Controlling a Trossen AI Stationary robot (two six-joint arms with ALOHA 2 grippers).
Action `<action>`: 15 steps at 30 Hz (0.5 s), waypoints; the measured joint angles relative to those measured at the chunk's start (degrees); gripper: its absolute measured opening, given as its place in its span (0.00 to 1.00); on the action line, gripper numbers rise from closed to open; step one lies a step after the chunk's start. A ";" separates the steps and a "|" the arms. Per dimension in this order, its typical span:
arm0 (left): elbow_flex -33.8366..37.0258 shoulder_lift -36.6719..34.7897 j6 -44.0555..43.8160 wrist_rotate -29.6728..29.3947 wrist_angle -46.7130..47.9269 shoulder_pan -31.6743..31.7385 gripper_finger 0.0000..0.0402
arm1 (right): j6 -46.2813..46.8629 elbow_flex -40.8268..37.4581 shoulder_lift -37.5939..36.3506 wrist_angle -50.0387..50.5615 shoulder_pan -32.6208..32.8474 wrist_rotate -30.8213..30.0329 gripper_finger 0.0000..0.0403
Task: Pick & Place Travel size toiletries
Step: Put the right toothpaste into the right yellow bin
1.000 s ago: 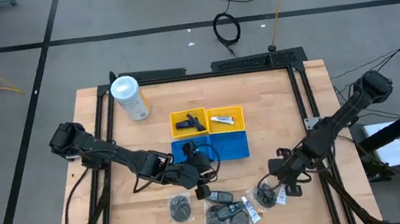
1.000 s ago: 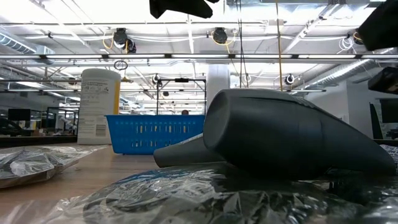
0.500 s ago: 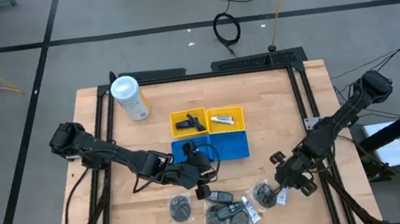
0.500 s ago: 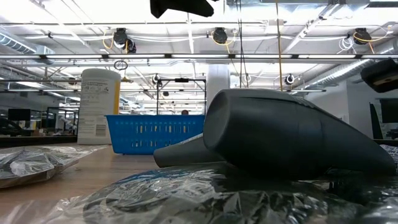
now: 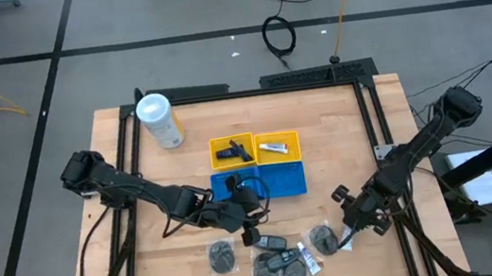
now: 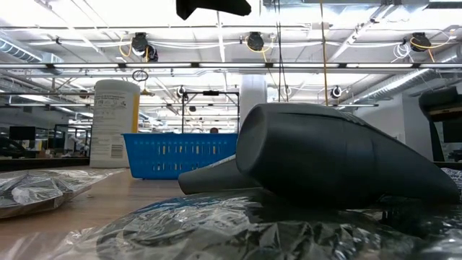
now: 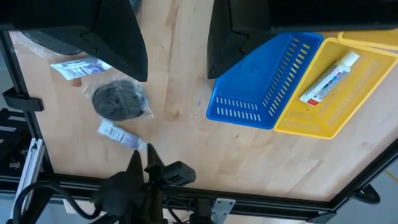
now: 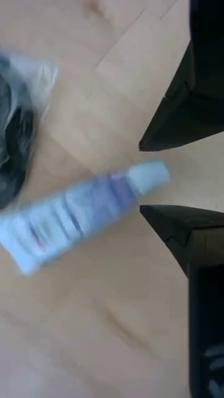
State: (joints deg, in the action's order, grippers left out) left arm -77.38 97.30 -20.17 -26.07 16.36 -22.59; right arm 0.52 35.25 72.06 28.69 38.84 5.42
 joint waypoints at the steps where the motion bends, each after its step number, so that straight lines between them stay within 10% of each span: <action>1: 0.00 0.00 -0.23 0.01 0.02 0.00 0.40 | 0.21 -0.13 0.00 -0.64 0.00 -0.29 0.35; 15: 0.00 0.00 -1.13 0.01 0.02 0.00 0.40 | -1.70 -2.96 -0.01 -5.66 0.71 -0.91 0.34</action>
State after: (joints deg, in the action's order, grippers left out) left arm -77.38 97.30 -21.30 -26.06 16.38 -22.59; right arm -1.19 32.29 72.05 23.03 39.55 4.51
